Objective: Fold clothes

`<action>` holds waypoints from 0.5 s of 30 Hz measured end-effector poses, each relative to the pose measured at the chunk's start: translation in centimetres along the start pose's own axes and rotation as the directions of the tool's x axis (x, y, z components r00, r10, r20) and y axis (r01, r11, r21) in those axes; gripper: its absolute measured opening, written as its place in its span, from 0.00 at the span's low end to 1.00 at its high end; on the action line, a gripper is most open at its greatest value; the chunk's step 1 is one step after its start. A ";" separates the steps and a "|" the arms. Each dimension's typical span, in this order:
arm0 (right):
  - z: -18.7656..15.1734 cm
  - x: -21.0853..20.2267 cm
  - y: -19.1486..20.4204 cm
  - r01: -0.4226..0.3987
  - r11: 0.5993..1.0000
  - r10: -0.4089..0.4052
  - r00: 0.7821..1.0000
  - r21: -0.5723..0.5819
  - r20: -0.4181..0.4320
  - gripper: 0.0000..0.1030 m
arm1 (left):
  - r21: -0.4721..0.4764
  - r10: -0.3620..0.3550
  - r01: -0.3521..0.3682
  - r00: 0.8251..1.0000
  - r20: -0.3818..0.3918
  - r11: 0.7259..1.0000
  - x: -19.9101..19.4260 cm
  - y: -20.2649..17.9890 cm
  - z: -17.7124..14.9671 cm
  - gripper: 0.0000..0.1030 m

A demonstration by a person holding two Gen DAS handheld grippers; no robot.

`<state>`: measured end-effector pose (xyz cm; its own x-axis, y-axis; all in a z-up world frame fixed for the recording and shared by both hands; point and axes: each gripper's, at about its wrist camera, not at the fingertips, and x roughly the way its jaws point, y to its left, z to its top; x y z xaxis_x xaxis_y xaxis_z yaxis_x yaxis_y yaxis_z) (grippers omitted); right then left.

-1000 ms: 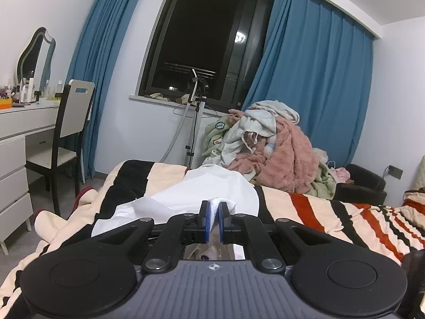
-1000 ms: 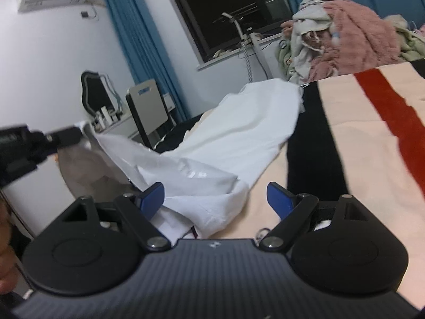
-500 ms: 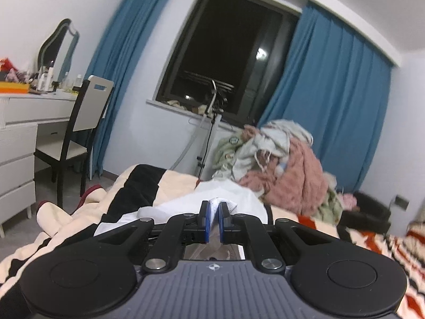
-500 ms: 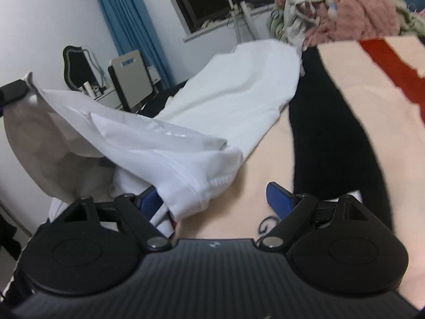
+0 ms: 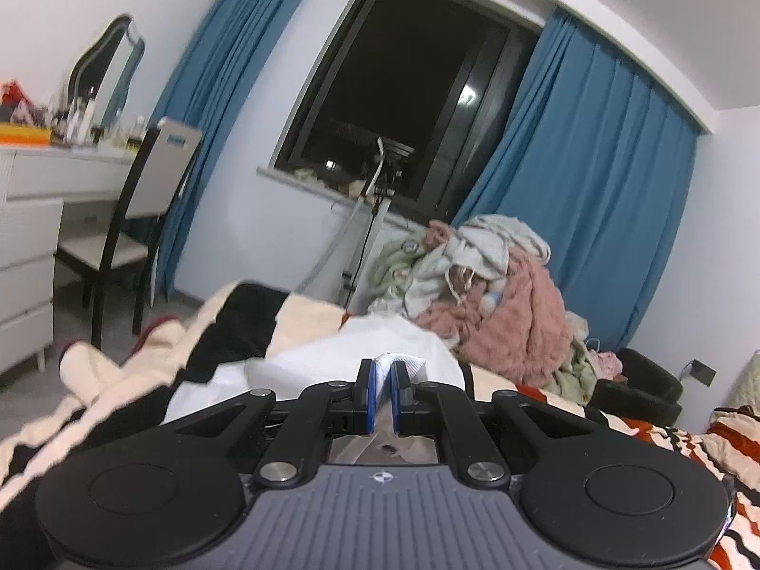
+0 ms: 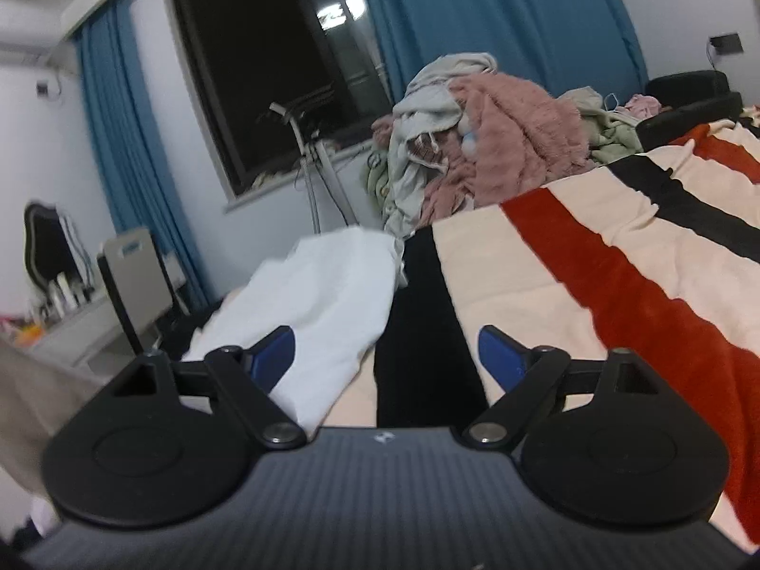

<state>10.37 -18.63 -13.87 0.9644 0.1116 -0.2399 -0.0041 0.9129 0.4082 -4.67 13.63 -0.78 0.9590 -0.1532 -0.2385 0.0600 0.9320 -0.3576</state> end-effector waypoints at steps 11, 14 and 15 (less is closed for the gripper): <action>-4.0 -1.0 5.5 -0.319 0.917 0.289 0.945 -0.241 -0.151 0.82 | 0.045 0.017 -0.018 1.000 0.008 0.999 -0.1 -1.4 -0.3 0.07; -5.1 0.4 7.0 -0.285 0.914 0.239 0.954 -0.289 -0.183 0.82 | 0.047 0.024 -0.024 1.000 -0.001 0.999 0.2 -1.2 -0.5 0.07; -5.0 1.3 6.4 -0.244 0.938 0.203 0.962 -0.245 -0.183 0.82 | 0.047 0.026 -0.026 1.000 -0.005 0.999 0.2 -1.1 -0.5 0.07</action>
<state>10.30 -10.73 -15.99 0.8785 0.3642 -0.3094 -0.3040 0.9254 0.2261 -4.66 12.37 -0.92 0.9589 -0.1302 -0.2521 0.0480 0.9501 -0.3081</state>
